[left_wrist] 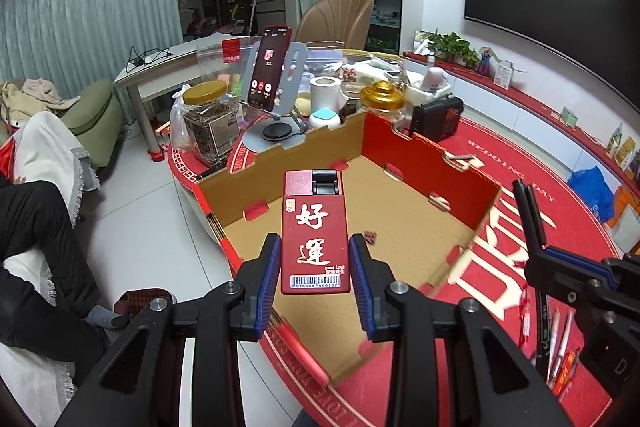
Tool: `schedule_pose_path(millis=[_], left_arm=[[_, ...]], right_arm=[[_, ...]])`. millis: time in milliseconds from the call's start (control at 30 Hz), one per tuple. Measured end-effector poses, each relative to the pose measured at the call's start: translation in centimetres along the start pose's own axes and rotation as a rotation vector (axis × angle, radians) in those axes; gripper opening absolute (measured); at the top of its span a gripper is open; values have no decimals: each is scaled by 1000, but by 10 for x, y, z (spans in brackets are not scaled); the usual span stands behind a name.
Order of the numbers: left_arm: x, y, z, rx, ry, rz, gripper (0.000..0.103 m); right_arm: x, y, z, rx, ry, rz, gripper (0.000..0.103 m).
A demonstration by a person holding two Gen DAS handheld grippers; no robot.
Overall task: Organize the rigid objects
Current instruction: 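Carry red card with left tool while right tool carries marker over cardboard box, then open left tool to drop red card while right tool releases marker into box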
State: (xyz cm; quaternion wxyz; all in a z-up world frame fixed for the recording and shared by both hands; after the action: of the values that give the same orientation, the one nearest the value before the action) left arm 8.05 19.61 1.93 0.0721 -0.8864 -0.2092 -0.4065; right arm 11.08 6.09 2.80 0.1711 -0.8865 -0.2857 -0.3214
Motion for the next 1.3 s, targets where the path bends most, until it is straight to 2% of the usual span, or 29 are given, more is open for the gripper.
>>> schedule_pose_path(millis=[167,300,433,600,800,900,1300], left_arm=[[18,-8,20,25,-4,-24,37],[27,-8,49,31,-44,-34,37],[28,-7,77,39,-83,-30,37],[23,-4,108,42,-133,-27,37],[20,-1,123,27,-158,-23,37],[22,-1,124,49,-150,1,37],[18,3,132,51,-205,36,37]], right_arm=[[29,0,14,41,22,30,10],[52,3,41,85,13,88,10],[65,8,71,111,-15,136,10],[78,16,105,104,-41,165,10],[77,26,133,80,-70,168,10],[71,30,144,66,-93,167,10],[60,28,158,48,-129,147,10]])
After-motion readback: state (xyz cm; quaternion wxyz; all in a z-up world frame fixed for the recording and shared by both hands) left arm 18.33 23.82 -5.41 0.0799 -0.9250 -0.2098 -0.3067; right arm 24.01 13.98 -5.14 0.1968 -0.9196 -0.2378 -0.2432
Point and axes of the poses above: each gripper's, at about its wrist camera, not at the fingertips, and z roughly the way its jaws point, y to its right, x to its top, the point moved 7 cm from there along z, roughly the way its jaws point, and after that the axes turned 4 degrees about -z, right-handed, at the moved point
